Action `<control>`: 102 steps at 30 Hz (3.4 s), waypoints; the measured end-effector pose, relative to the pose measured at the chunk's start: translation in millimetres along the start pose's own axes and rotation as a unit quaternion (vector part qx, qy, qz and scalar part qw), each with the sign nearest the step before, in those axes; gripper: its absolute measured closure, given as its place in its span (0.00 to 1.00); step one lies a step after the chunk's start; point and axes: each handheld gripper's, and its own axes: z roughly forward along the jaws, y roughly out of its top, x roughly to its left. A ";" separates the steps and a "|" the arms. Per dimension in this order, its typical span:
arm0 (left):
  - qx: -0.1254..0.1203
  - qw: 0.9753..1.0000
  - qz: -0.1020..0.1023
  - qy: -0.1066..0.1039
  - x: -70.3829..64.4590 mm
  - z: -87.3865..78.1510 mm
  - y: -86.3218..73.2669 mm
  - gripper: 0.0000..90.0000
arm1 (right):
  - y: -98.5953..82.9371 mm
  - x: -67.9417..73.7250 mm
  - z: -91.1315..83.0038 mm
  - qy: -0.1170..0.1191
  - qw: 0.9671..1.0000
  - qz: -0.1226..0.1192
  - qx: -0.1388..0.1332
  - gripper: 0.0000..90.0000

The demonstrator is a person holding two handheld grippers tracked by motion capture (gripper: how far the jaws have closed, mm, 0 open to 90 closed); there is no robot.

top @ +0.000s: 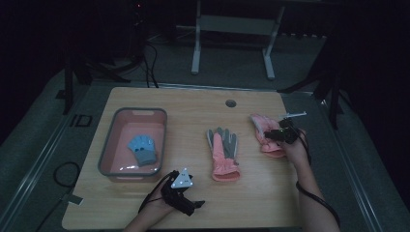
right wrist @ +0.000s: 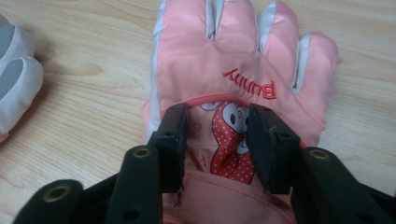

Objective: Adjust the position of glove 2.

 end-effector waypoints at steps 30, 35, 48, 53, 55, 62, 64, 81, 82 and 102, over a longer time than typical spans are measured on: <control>0.004 1.000 0.004 0.001 -0.3 0.9 0.0 0.02 | -12.4 47.2 -70.5 -0.018 0.998 0.022 -0.052 0.98; 0.005 1.000 0.004 0.002 0.2 1.5 0.1 0.02 | -28.3 58.7 -91.4 -0.010 0.998 0.010 -0.066 0.98; 0.006 1.000 0.006 0.003 -0.5 1.8 -0.1 0.02 | -76.8 60.8 -87.5 -0.027 0.998 0.033 -0.048 0.98; 0.009 1.000 0.006 0.004 -0.5 2.0 -0.2 0.02 | -88.6 55.6 -71.8 -0.028 0.998 0.040 -0.034 0.95; 0.009 1.000 0.006 0.004 -0.4 2.0 -0.1 0.02 | -89.3 55.1 -70.7 -0.029 0.998 0.043 -0.036 0.93; 0.010 1.000 0.006 0.003 -0.6 2.1 -0.2 0.02 | -89.6 53.6 -72.0 -0.022 0.998 0.033 -0.041 0.83; 0.010 1.000 0.005 0.003 -0.2 2.2 -0.1 0.02 | -85.2 48.4 -82.5 -0.008 0.998 0.022 -0.061 0.72; 0.012 1.000 0.007 0.004 -0.7 2.7 0.2 0.02 | -89.6 29.6 -73.8 0.021 0.999 -0.023 -0.011 0.65; 0.012 1.000 0.007 0.004 -0.6 2.7 0.1 0.02 | -89.6 29.6 -73.8 0.021 0.999 -0.023 -0.011 0.65; 0.011 1.000 0.008 0.001 -0.4 2.6 0.2 0.02 | -67.1 58.5 -106.9 -0.026 0.998 0.025 -0.052 0.99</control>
